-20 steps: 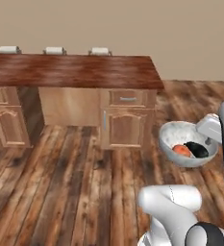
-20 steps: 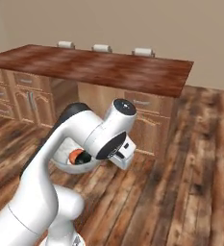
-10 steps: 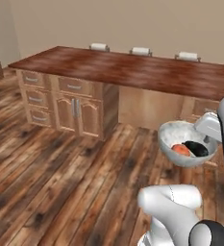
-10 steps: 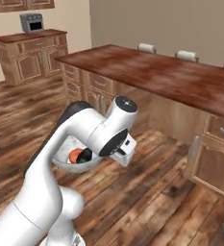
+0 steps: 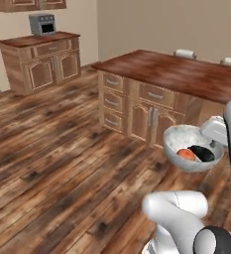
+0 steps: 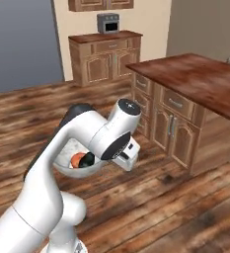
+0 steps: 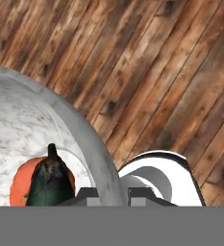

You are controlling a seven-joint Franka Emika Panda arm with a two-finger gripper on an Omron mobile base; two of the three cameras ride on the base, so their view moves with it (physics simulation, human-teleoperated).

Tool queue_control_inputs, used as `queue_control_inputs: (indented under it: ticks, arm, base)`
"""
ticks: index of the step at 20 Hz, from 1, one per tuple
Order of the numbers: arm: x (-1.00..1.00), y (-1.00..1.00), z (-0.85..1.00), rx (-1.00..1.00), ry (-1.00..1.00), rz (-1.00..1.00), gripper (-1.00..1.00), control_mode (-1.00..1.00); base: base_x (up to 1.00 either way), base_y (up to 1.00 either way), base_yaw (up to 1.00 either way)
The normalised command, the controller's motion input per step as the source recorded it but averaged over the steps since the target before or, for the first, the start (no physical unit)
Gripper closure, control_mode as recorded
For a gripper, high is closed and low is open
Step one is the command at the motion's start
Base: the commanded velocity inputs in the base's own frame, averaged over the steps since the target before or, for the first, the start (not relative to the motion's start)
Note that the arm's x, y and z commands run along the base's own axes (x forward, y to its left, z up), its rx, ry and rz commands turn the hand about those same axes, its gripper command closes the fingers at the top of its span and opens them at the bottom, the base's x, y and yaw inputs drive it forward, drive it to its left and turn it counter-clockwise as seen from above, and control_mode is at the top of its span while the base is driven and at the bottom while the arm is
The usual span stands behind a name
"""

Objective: Place the bowl containing the eggplant and squash in the microwave. Close the microwave door and press the start button to microwave the meal.

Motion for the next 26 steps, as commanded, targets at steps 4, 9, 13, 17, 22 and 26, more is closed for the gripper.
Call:
queue_control_inputs:
  ticks: [4, 9, 13, 17, 22, 26]
  arm:
    - [0.00, 0.00, 0.00, 0.00, 0.00, 0.00, 1.00, 1.00]
    - [0.00, 0.00, 0.00, 0.00, 0.00, 0.00, 1.00, 1.00]
    - [0.00, 0.00, 0.00, 0.00, 0.00, 0.00, 1.00, 1.00]
    - [0.00, 0.00, 0.00, 0.00, 0.00, 0.00, 1.00, 1.00]
    - [0.00, 0.00, 0.00, 0.00, 0.00, 0.00, 1.00, 1.00]
    - [0.00, 0.00, 0.00, 0.00, 0.00, 0.00, 1.00, 1.00]
  base:
    - [0.23, 0.56, 0.74]
    - [0.05, 0.19, 0.90]
    - [0.42, 0.02, 0.85]
    - [0.98, -0.21, 0.64]
    - [1.00, -0.52, 0.42]
    - [1.00, -0.62, 0.33]
